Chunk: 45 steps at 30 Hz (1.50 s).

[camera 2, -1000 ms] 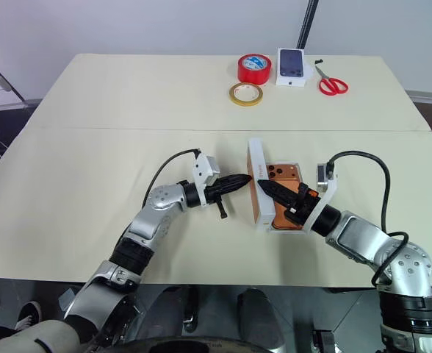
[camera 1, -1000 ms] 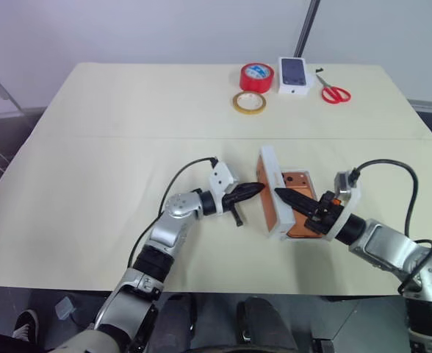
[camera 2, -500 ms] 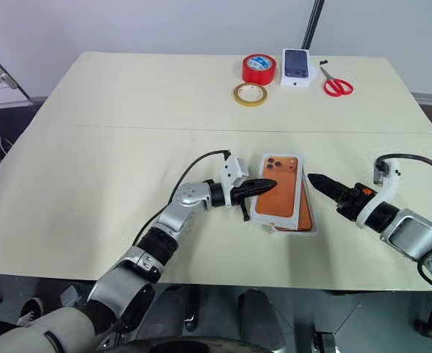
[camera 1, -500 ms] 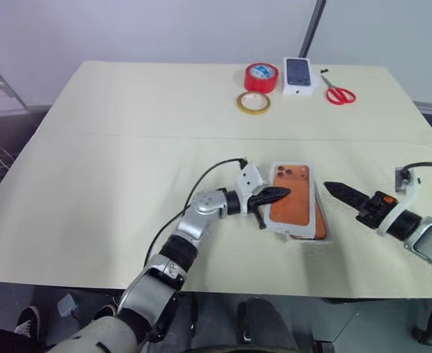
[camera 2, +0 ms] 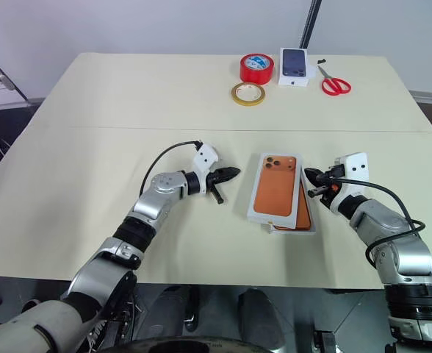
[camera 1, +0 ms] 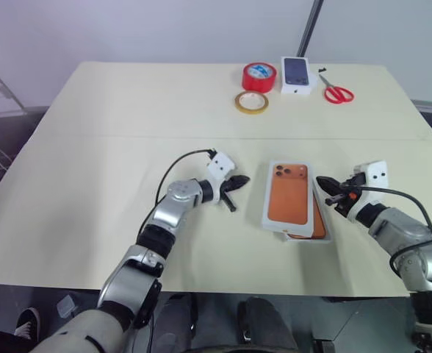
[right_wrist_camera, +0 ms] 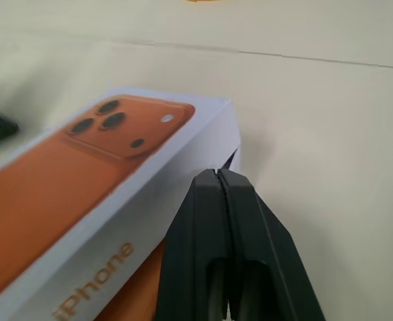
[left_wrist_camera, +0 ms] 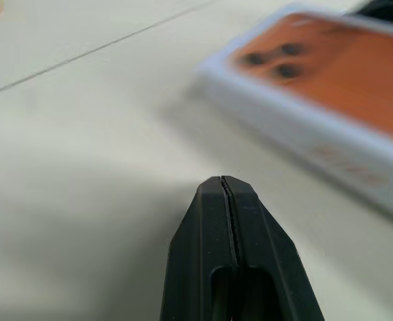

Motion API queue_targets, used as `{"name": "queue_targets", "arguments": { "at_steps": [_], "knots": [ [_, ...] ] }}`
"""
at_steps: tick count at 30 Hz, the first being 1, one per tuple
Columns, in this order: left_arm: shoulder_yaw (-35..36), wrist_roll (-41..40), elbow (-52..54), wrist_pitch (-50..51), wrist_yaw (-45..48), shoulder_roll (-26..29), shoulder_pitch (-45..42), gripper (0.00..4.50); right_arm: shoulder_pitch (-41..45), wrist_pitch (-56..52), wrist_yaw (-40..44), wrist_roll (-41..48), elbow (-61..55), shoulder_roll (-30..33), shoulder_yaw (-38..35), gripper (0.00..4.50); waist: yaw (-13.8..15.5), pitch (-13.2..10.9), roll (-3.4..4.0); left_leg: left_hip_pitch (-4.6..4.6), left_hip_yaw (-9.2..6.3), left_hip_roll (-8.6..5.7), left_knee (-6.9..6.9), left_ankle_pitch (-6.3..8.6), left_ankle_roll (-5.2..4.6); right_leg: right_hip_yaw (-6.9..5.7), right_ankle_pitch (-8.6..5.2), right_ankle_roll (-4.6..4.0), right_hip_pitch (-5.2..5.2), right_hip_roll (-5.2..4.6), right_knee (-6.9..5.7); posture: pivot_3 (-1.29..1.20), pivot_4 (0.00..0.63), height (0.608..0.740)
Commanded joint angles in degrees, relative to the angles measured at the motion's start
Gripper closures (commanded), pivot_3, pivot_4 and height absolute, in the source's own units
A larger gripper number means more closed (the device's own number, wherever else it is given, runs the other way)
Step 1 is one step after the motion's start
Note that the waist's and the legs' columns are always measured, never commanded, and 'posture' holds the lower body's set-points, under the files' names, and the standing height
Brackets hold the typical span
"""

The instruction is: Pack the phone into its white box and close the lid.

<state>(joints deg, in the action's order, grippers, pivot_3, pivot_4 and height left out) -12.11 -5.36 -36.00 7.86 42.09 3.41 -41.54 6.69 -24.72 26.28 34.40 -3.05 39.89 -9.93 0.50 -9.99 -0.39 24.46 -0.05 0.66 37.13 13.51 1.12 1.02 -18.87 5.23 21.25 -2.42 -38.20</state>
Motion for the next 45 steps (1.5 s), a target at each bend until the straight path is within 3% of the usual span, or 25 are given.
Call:
{"name": "queue_targets", "arguments": {
  "at_steps": [1, 18, 45],
  "knots": [
    [-1.06, 0.6, -1.98, 0.94, 1.21, -2.01, -2.08, 4.5, 0.53, 1.11, 0.92, -2.17, -1.27, -0.59, -1.45, 4.44, 0.37, 0.0, 0.0, 0.0, 0.0, 0.0, 0.0, 0.0, 0.0, 0.0, 0.0, 0.0, -0.01, -0.01, 0.0, 0.0, 0.15, 0.74],
    [-3.02, 2.09, -4.96, 2.14, 5.38, -9.14, -4.55, 4.5, -2.44, -1.07, 2.7, -4.44, -5.64, -1.45, -4.44, 4.44, 0.25, 0.0, 0.0, -0.04, -0.02, -0.04, 0.02, 0.0, 0.0, -0.02, 0.0, 0.01, -0.09, -0.05, -0.01, 0.0, 0.15, 0.74],
    [-7.48, 3.98, 3.79, 2.99, 8.42, -8.08, 0.36, 4.5, -9.54, 0.92, 8.13, -10.61, -9.39, -0.21, -5.34, 4.44, 0.19, 0.01, 0.02, -0.05, -0.02, -0.04, 0.02, 0.0, 0.0, 0.01, 0.0, 0.01, -0.08, -0.05, -0.02, 0.0, 0.15, 0.74]
  ]
}}
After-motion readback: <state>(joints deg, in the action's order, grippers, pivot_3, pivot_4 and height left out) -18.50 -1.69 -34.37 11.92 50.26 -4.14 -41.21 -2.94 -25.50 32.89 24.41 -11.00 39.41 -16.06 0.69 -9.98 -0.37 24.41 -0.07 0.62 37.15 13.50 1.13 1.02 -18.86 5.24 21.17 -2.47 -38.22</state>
